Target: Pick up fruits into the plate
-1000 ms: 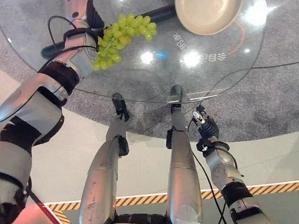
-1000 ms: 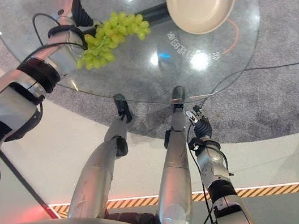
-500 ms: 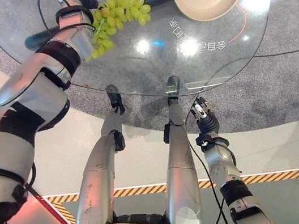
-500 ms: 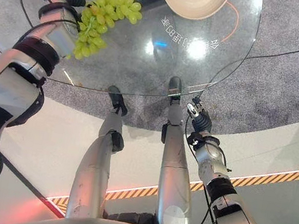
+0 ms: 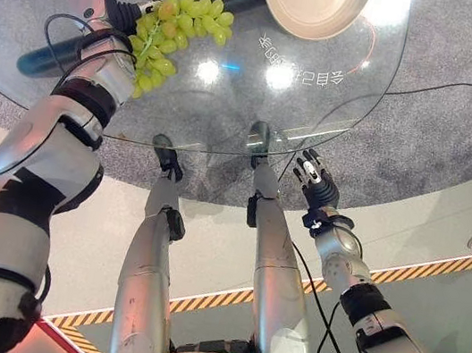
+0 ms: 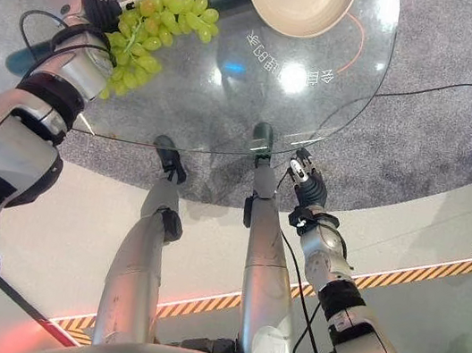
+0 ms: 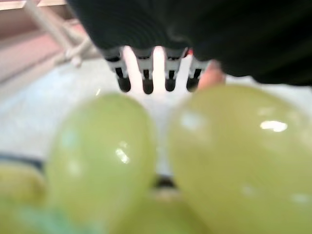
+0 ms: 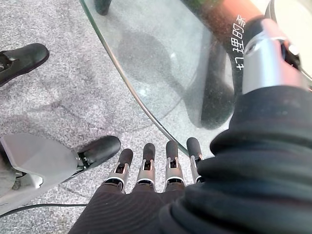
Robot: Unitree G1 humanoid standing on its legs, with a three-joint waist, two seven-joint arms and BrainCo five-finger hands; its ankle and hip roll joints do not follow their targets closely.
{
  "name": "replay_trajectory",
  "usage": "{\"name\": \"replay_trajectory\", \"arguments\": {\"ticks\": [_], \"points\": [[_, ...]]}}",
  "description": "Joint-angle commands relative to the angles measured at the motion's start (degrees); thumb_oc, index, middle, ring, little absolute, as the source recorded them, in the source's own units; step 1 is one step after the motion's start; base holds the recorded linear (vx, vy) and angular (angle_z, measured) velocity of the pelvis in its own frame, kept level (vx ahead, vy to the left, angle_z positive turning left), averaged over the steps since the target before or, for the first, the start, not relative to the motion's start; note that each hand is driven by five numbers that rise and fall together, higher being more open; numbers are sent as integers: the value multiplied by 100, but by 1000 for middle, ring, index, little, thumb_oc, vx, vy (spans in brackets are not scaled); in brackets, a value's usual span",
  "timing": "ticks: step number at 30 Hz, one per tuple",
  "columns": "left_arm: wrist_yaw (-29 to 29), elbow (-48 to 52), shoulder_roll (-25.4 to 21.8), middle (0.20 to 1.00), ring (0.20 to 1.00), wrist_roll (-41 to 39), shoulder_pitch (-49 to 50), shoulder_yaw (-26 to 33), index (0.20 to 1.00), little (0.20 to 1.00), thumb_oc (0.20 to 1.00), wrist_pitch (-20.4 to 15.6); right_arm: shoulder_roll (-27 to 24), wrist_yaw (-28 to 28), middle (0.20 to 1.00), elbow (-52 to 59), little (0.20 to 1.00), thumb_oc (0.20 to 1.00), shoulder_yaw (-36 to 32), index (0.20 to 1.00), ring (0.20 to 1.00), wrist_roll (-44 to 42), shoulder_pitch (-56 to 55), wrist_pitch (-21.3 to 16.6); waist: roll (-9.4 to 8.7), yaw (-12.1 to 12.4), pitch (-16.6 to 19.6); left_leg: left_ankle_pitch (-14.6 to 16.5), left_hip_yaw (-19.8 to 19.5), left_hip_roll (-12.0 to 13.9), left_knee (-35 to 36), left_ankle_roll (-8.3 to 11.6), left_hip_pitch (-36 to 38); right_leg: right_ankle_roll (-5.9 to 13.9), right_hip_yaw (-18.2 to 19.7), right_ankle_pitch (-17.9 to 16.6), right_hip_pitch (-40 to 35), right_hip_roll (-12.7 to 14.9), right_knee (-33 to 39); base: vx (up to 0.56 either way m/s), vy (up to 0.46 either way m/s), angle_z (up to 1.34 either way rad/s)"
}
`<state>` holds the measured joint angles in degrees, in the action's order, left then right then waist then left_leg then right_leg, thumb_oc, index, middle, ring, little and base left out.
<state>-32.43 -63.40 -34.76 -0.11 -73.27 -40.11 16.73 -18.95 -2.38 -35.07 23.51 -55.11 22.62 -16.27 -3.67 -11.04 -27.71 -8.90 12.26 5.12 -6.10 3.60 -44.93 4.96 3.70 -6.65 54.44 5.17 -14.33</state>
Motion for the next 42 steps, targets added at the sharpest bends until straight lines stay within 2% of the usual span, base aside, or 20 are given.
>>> {"name": "replay_trajectory", "arguments": {"ticks": [1,6,16,21,23,25,30,35,42], "points": [[-157,229,-5,1000,1000,-217,604,564,1000,1000,1000,-253,-45,12,1000,558,1000,1000,-5,1000,1000,46,-556,-178,201,17,-208,568,-790,-258,-634,78,-237,-86,-216,523,-171,-437,-496,0,0,0],[-426,1332,-144,1000,1000,44,1354,1108,1000,1000,1000,-431,-36,8,1000,732,1000,1000,-222,1000,1000,100,-878,-200,314,212,-208,579,-865,-324,-638,25,-171,-77,-355,534,-238,-348,-538,21,-25,4],[-629,2544,-160,1000,1000,459,2111,1489,1000,1000,1000,-551,25,15,1000,875,1000,1000,-441,1000,1000,201,-1190,-192,427,416,-208,618,-951,-396,-651,-57,-139,-62,-485,556,-274,-273,-593,21,-21,5],[-680,2914,-242,1000,1000,706,2259,1528,1000,1000,1000,-451,31,-12,1000,892,1000,1000,-480,1000,1000,178,-1248,-205,439,460,-208,619,-969,-406,-636,-71,-114,-58,-520,555,-307,-256,-576,7,-11,2],[-622,3157,-325,1000,1000,1078,2365,1549,1000,1000,1000,-266,27,-57,1000,887,1000,1000,-514,1000,1000,153,-1309,-235,458,494,-208,629,-988,-421,-630,-77,-83,-49,-546,558,-338,-237,-571,0,0,0],[-570,3239,-377,1000,1000,1362,2403,1518,1000,1000,1000,-127,28,-54,1000,908,1000,1000,-532,1000,1000,147,-1325,-222,467,506,-208,633,-997,-431,-632,-81,-68,-45,-555,556,-350,-231,-575,5,-9,2],[-33,3385,-446,1000,1000,2152,2340,1112,1000,1000,1000,274,16,-98,1000,897,1000,1000,-537,1000,1000,71,-1317,-201,472,498,-208,648,-1012,-451,-637,-98,-22,-25,-571,535,-381,-221,-584,0,0,0],[400,3127,-314,1000,1000,2369,1954,512,1000,1000,1000,618,-17,-205,1000,753,1000,1000,-450,1000,1000,-49,-1179,-192,418,400,-208,666,-958,-418,-664,-97,12,-15,-538,517,-401,-243,-590,-3,-9,2],[795,2583,47,1000,1000,2346,1620,48,1000,1000,1000,802,2,-230,1000,646,1000,1000,-353,1000,1000,-141,-987,-179,362,295,-208,663,-909,-400,-635,-73,131,-6,-494,489,-500,-281,-546,0,0,0]]}}
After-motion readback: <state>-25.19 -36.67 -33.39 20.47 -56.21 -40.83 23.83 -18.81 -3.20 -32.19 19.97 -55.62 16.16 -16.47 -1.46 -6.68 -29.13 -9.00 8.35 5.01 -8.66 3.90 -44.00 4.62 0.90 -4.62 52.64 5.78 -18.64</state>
